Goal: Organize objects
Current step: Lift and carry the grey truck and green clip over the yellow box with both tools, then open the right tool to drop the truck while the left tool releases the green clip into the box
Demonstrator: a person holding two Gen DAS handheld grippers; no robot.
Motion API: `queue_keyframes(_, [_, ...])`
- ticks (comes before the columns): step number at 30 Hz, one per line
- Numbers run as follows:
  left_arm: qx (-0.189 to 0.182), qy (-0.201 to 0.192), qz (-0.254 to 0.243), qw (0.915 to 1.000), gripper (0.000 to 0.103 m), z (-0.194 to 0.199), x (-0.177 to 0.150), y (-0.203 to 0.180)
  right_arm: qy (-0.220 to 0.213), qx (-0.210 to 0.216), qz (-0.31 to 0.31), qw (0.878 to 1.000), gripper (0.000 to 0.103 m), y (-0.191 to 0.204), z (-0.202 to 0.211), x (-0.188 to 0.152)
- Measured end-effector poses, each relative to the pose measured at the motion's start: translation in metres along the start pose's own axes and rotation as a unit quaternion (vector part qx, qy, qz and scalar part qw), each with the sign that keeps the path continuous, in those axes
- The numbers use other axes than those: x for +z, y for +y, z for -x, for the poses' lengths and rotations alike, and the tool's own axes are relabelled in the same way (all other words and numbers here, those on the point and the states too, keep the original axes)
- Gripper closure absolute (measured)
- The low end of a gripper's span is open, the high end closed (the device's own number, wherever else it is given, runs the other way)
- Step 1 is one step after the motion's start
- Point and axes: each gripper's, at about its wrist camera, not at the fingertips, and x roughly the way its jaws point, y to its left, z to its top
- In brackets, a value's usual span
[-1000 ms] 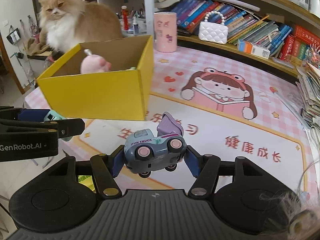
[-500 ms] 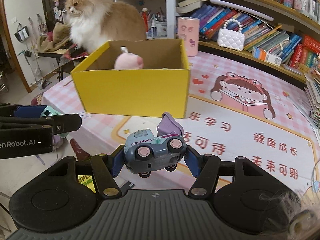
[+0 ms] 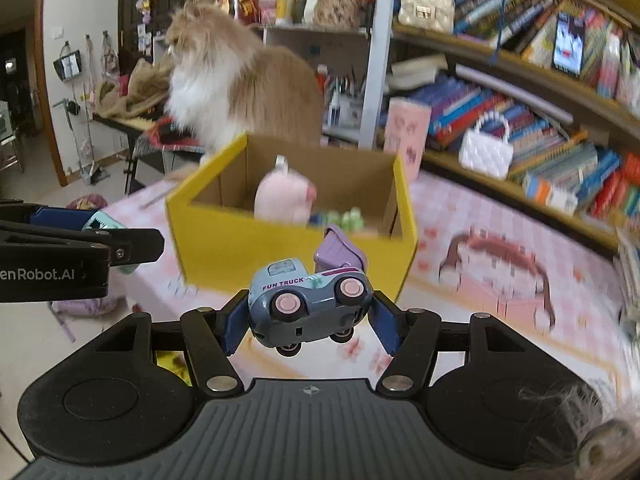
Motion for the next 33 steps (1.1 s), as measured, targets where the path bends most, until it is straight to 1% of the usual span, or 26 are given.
queue_keyframes(2, [0.007, -0.012, -0.001, 0.9999, 0.034, -0.006, 0.012, 0.000, -0.013, -0.002, 0.004, 1.000, 0.042, -0.005, -0.009, 0.014])
queue_keyframes(6, [0.017, -0.022, -0.003, 0.9996, 0.034, -0.025, 0.032, -0.001, -0.028, -0.001, 0.019, 0.999, 0.042, -0.014, -0.034, 0.040])
queue_keyframes(11, [0.028, -0.019, 0.003, 0.9994, 0.034, -0.059, 0.051, -0.003, -0.026, 0.009, 0.047, 0.999, 0.042, -0.022, -0.071, 0.059])
queue_keyframes(16, [0.037, 0.003, 0.009, 0.9993, 0.034, -0.095, 0.057, -0.006, -0.008, 0.012, 0.063, 0.998, 0.042, -0.036, -0.109, 0.070])
queue_keyframes(23, [0.047, 0.032, 0.026, 0.9981, 0.034, -0.128, 0.056, -0.007, 0.029, 0.020, 0.096, 0.995, 0.042, -0.047, -0.156, 0.069])
queue_keyframes(26, [0.051, 0.045, 0.022, 0.9974, 0.034, -0.141, 0.055, -0.010, 0.043, 0.028, 0.105, 0.993, 0.042, -0.050, -0.171, 0.067])
queue_keyframes(31, [0.051, 0.074, 0.011, 0.9959, 0.033, -0.160, 0.049, -0.017, 0.068, 0.059, 0.108, 0.990, 0.042, -0.053, -0.189, 0.070])
queue_keyframes(33, [0.053, 0.082, 0.018, 0.9951, 0.033, -0.165, 0.047, -0.015, 0.073, 0.062, 0.119, 0.988, 0.042, -0.051, -0.193, 0.071])
